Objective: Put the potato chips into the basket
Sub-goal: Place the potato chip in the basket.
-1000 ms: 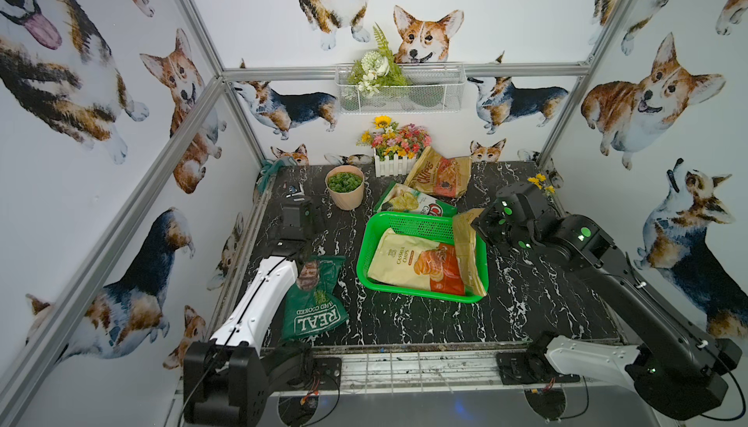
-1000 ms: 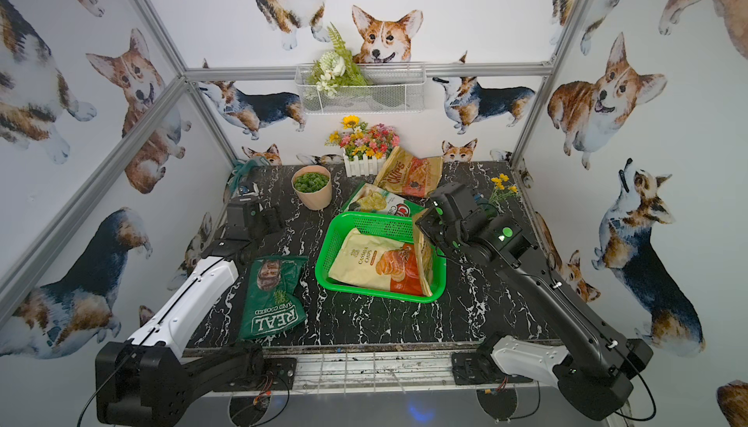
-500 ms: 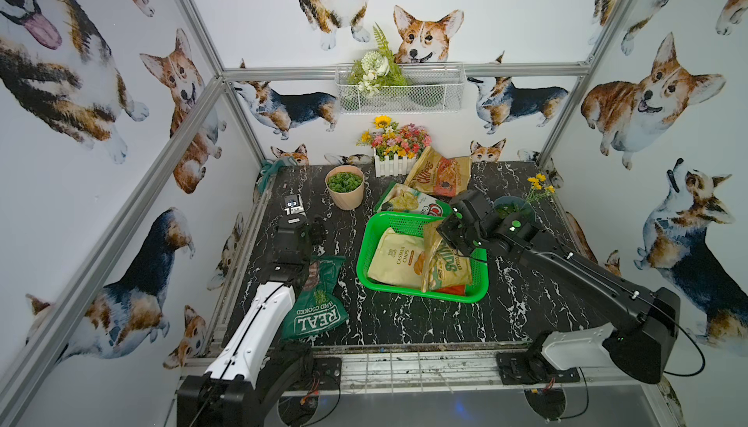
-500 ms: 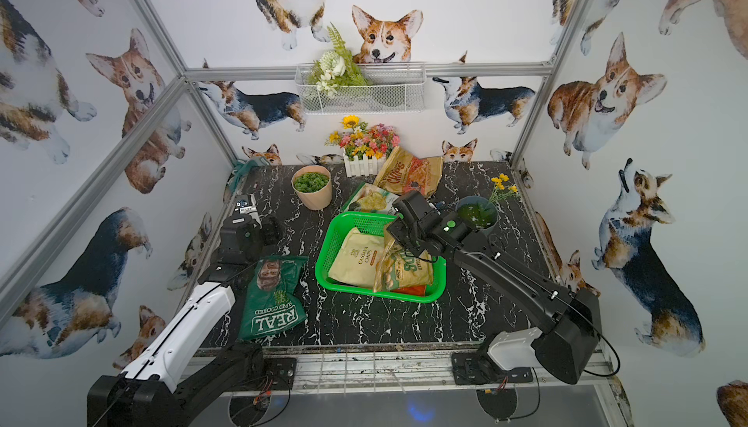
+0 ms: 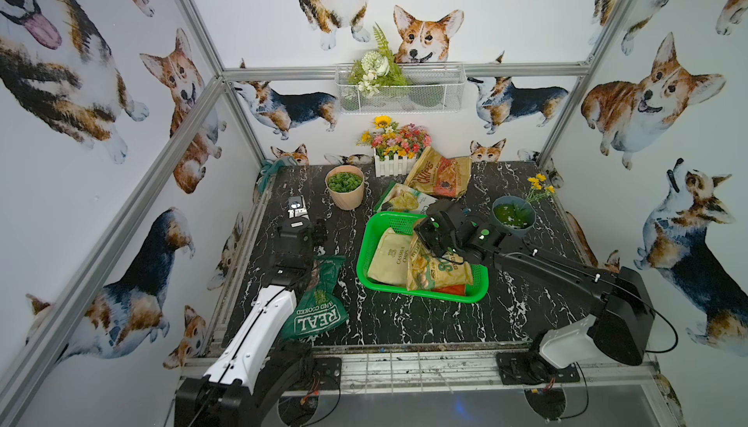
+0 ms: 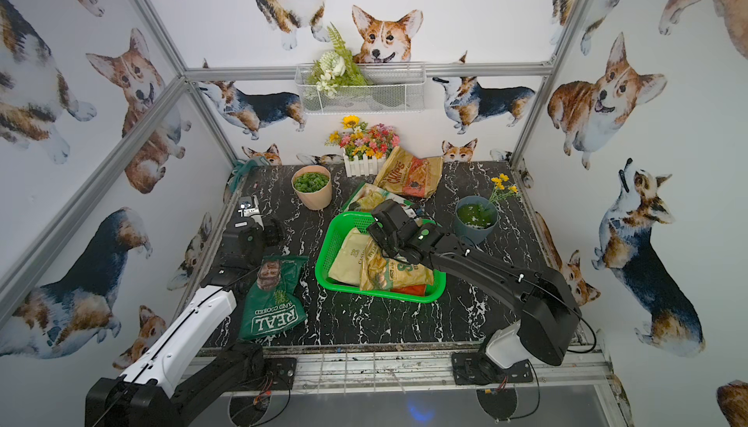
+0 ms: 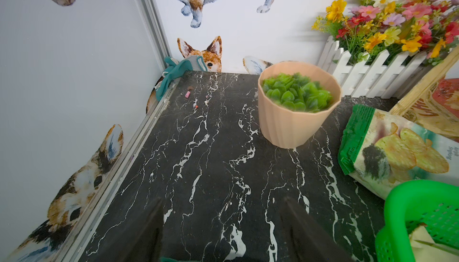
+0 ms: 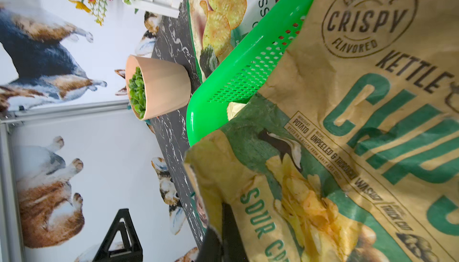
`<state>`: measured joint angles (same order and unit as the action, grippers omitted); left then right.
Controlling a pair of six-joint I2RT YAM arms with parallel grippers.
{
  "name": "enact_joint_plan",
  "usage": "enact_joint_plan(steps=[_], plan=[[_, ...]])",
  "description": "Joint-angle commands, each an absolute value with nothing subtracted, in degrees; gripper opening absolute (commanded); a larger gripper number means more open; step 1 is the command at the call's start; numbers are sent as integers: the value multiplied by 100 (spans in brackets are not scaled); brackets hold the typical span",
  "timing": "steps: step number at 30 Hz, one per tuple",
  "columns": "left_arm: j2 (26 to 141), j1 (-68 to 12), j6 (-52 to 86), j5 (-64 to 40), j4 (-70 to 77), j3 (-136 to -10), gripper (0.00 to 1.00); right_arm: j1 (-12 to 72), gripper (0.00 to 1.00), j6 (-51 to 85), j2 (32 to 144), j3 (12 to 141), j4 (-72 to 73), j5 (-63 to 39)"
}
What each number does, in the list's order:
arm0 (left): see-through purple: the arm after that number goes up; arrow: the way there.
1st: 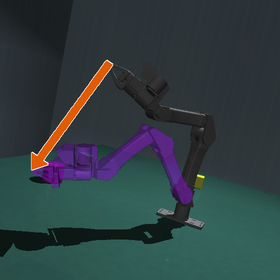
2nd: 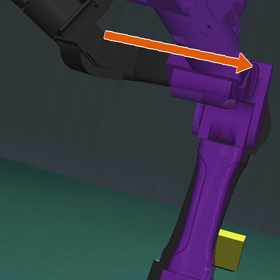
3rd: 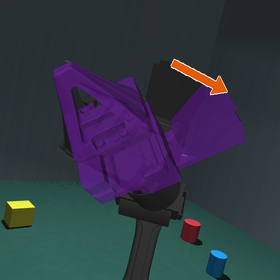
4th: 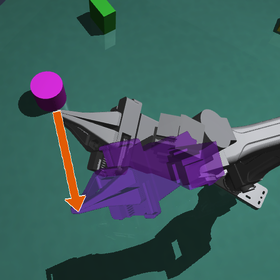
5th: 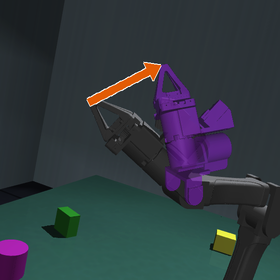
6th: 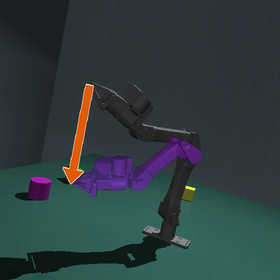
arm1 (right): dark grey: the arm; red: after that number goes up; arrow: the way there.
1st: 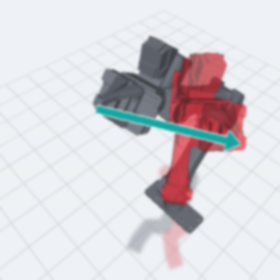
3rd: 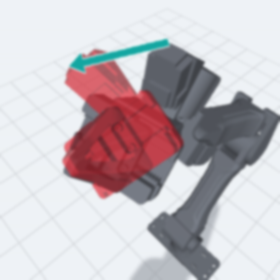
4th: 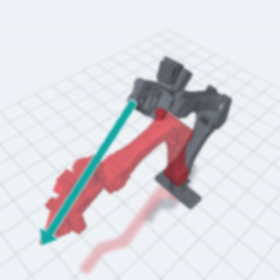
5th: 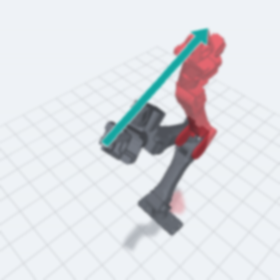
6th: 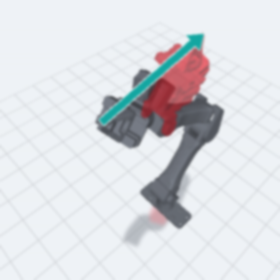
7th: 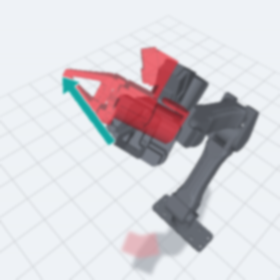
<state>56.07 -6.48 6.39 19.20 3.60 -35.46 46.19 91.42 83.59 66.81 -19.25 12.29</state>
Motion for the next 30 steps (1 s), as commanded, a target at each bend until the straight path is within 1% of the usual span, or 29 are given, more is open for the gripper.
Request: enact_joint_plan(steps=[1,5,12,16,17,18,19,21,23,25,27,30], plan=[[5556,-655,563,2177,592,-3518,78,4658,0,10167,8442,6606,-1337,2073],[5478,-650,554,2264,624,-3481,78,4641,0,10908,8651,6598,-1494,2621],[5403,-651,554,2345,659,-3440,78,4532,0,12080,9192,6672,-1520,2970],[5390,-662,545,2356,670,-3414,78,4422,0,12214,9483,6926,-1571,3313],[5383,-659,538,2374,677,-3416,78,4382,6,12067,9532,7005,-1535,3287],[5381,-662,524,2397,700,-3402,78,4322,19,11847,9558,7107,-1510,3209],[5373,-664,508,2423,703,-3402,78,4274,30,11511,9549,7173,-1459,3166],[5367,-665,451,2489,734,-3402,78,4233,40,10846,9457,7264,-1422,3172],[5369,-664,422,2587,773,-3401,78,4149,44,10026,9340,7259,-1314,3068],[5385,-660,405,2602,773,-3395,78,4037,45,8928,9158,7179,-1134,2748],[5396,-664,404,2593,736,-3393,78,3946,44,8071,8938,6961,-980,2390],[5382,-659,402,2560,712,-3379,78,3791,41,6544,8703,6555,-725,1854]])
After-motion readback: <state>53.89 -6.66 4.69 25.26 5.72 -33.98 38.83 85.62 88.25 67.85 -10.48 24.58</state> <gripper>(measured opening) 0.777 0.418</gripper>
